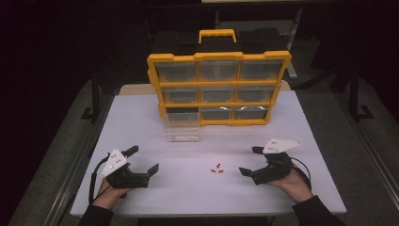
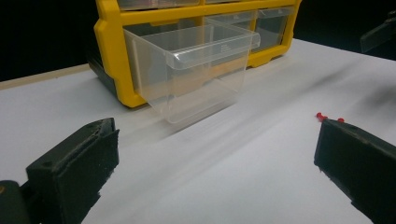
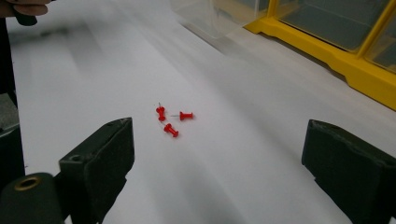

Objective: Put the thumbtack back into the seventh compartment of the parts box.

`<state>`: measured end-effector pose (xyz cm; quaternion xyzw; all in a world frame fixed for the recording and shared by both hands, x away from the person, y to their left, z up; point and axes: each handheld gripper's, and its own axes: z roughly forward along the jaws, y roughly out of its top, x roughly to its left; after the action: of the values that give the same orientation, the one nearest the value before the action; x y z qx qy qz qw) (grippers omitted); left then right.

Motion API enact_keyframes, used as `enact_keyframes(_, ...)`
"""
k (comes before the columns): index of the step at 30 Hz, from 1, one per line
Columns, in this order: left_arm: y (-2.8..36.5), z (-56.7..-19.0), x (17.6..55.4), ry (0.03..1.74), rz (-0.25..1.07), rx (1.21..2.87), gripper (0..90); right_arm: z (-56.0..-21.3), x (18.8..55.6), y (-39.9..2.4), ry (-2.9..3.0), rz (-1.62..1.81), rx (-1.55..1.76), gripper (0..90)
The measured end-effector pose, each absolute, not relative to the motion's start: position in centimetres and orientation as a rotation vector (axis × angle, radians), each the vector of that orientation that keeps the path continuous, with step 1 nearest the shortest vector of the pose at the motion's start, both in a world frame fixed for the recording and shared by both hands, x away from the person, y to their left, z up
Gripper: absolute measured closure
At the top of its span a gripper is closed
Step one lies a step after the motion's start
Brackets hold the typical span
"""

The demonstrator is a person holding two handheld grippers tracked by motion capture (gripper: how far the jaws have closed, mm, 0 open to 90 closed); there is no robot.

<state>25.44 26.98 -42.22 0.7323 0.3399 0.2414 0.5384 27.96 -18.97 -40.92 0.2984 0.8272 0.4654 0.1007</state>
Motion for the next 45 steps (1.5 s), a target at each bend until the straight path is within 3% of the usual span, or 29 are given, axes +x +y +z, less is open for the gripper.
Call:
enact_keyframes(16, 27.0, -42.4, 25.3, 0.813, 0.551, 1.734, 0.0, -40.6, 29.0, -17.7, 2.513, 1.368, 0.854, 17.1)
enact_keyframes(45, 26.7, -42.6, 25.4, 0.803, 0.543, 1.733, 0.0, -40.1, 30.8, -14.3, 2.683, 1.334, 0.703, 50.0)
